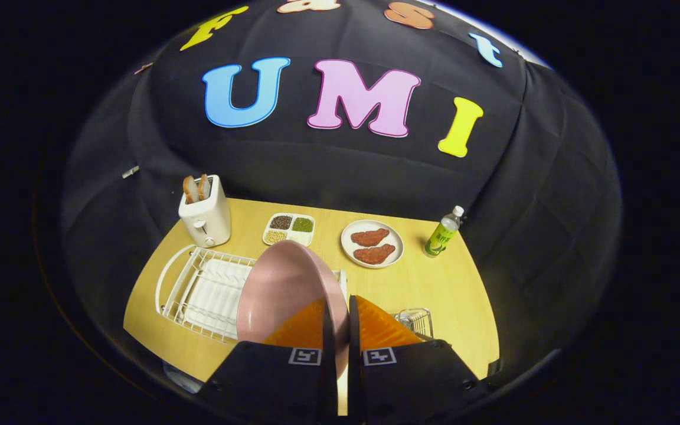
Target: Take the plate from the dish rack, then take the spoon from the basket and place it into the plate.
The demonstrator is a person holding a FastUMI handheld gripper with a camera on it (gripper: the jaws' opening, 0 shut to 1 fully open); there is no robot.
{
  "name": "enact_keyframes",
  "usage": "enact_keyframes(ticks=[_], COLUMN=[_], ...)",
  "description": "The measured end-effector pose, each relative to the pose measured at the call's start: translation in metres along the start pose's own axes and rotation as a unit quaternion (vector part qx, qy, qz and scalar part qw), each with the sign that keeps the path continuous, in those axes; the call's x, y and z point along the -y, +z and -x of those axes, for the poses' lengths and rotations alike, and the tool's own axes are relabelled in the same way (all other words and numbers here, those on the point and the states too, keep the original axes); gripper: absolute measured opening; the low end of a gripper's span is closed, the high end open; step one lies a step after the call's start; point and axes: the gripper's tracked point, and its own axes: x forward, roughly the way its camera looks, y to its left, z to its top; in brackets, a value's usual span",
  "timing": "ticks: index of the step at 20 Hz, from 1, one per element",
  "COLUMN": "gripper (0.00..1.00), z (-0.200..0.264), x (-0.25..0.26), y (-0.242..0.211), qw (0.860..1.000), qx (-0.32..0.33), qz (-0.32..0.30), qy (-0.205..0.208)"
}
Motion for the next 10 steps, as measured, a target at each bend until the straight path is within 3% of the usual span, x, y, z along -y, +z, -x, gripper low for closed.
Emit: enact_keyframes(ticks=[10], gripper=[0.11], z=[0.044], x=[0.000], y=[-0.139], qw=[0.986], qx=[-0.100], qz=[-0.101], qy=[0.091])
